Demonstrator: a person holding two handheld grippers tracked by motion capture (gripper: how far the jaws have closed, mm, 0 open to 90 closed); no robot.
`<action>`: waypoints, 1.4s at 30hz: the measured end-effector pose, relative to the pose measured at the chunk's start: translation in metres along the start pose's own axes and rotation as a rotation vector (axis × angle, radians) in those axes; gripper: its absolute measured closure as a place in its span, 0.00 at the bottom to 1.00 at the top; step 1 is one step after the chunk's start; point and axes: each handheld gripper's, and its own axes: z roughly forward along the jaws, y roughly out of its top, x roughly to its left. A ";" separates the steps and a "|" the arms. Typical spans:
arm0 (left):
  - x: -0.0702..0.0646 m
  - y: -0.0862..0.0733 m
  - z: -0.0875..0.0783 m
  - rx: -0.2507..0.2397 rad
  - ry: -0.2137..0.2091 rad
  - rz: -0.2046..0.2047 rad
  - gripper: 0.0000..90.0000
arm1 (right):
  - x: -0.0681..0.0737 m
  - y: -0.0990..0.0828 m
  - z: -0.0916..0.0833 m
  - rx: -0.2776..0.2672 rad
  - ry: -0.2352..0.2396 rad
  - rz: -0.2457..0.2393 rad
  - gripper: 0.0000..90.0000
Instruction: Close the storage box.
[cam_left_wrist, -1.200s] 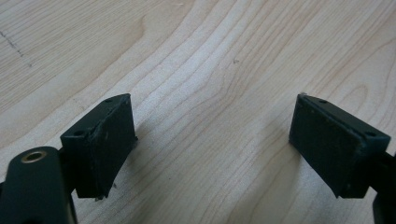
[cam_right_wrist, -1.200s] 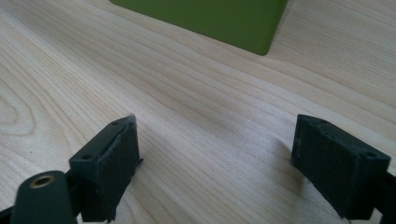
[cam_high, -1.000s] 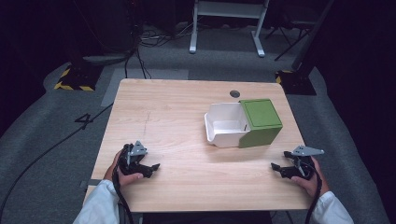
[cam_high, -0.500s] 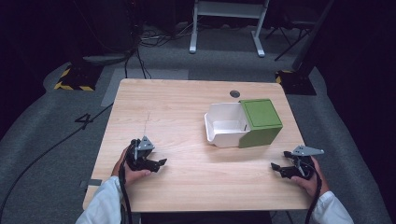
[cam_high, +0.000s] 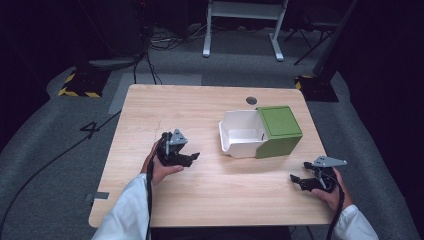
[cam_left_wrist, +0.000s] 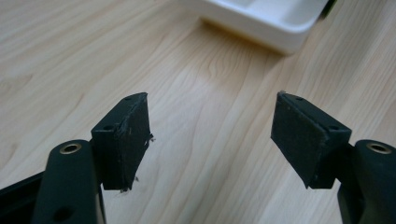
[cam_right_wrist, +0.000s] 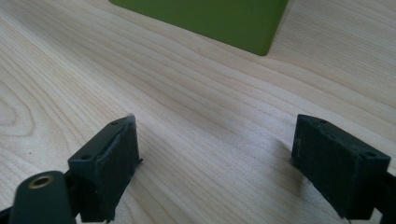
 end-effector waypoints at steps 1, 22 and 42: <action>-0.001 0.004 0.003 -0.005 0.006 0.002 0.32 | 0.000 0.000 0.000 0.000 0.000 -0.001 0.16; -0.011 0.040 0.070 0.045 -0.025 0.032 0.34 | 0.000 0.000 0.000 0.000 -0.001 0.000 0.16; -0.011 0.042 0.095 0.096 -0.057 0.056 0.36 | 0.000 0.000 0.000 0.000 0.000 0.000 0.16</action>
